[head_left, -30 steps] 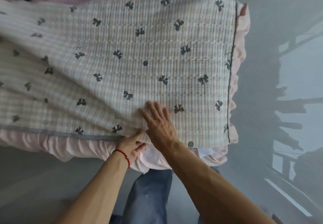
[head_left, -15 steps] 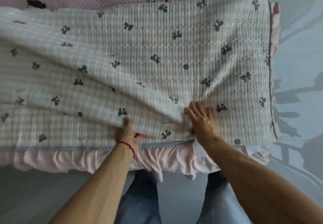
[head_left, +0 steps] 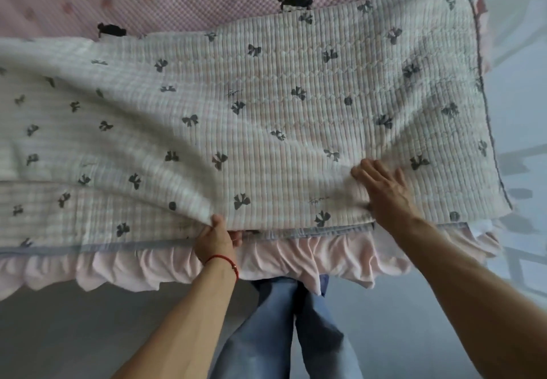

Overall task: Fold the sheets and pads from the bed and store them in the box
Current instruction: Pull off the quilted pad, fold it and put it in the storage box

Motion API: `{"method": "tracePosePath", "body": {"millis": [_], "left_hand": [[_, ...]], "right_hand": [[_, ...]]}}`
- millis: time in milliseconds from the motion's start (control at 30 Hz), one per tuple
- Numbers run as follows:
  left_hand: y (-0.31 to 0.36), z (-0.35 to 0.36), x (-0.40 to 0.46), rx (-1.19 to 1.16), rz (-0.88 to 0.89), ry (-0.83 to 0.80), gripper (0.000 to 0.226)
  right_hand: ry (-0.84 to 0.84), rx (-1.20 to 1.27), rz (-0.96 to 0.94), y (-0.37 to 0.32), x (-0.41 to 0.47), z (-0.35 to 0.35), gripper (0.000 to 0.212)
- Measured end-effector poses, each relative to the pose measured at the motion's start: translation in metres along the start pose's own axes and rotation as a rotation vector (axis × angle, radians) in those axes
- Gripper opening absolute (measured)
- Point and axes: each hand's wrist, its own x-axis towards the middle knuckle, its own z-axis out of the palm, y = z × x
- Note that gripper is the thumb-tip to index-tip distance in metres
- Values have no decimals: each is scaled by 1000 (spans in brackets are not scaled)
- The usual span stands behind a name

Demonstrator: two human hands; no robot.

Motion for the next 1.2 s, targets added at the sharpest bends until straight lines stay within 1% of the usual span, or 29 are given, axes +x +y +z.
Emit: {"method": "tracePosePath", "body": {"millis": [67, 100, 133, 167, 200, 233, 267, 333, 400, 433, 467, 500, 567, 633, 733, 767, 833, 900, 967, 1000, 1067, 1133, 1200], "left_hand": [[-15, -16, -3, 7, -3, 11, 48], [-21, -18, -3, -1, -14, -8, 49], [-27, -20, -2, -16, -36, -45, 49], [-31, -19, 1, -29, -57, -84, 48], [-32, -18, 3, -29, -87, -109, 47], [-32, -18, 5, -30, -113, -133, 44], [-28, -19, 9, -28, -137, -151, 40], [-17, -22, 16, -6, -172, -216, 30], [-4, -28, 26, 59, -194, -281, 27], [2, -31, 34, 70, -198, -294, 29], [11, -40, 45, 63, -180, -277, 31], [18, -42, 53, 37, -165, -247, 33], [38, -60, 80, -79, -127, -150, 30], [52, -81, 101, -163, -48, -100, 20], [40, -102, 103, -121, 75, -92, 22], [31, -109, 101, -120, 76, -98, 20], [16, -126, 109, -173, -8, -168, 11], [11, -134, 125, -162, -86, -298, 6], [21, -138, 149, -61, -117, -387, 16], [30, -142, 161, -1, -135, -401, 23], [52, -153, 188, -20, -154, -384, 32], [75, -171, 213, -83, -128, -286, 24], [91, -188, 238, -62, -81, -237, 16]], "right_hand": [[99, 24, 147, -36, -22, -2, 77], [163, 90, 229, -58, -36, -2, 69], [218, 195, 292, -81, -52, -2, 57], [246, 357, 356, -106, -67, -5, 40], [207, 544, 419, -130, -76, -5, 22], [128, 722, 478, -151, -81, -3, 9], [64, 888, 536, -168, -81, 0, 6], [-7, 1141, 734, -186, -71, 13, 21], [-7, 1245, 928, -194, -57, 22, 34], [-1, 1222, 964, -194, -52, 24, 36], [1, 1158, 962, -200, -49, 27, 36], [11, 1077, 942, -196, -49, 26, 36], [32, 977, 867, -214, -51, 24, 32], [37, 915, 719, -250, -50, 21, 24], [104, 823, 422, -306, -33, 24, 15], [130, 790, 351, -323, -23, 27, 14], [172, 640, 252, -362, -1, 42, 25], [114, 472, 234, -383, 18, 58, 48], [1, 309, 240, -390, 30, 75, 73], [-55, 231, 243, -389, 34, 81, 81], [-166, 144, 262, -390, 41, 88, 86], [-217, 100, 269, -390, 50, 92, 88], [-232, 61, 288, -393, 59, 99, 86]]}}
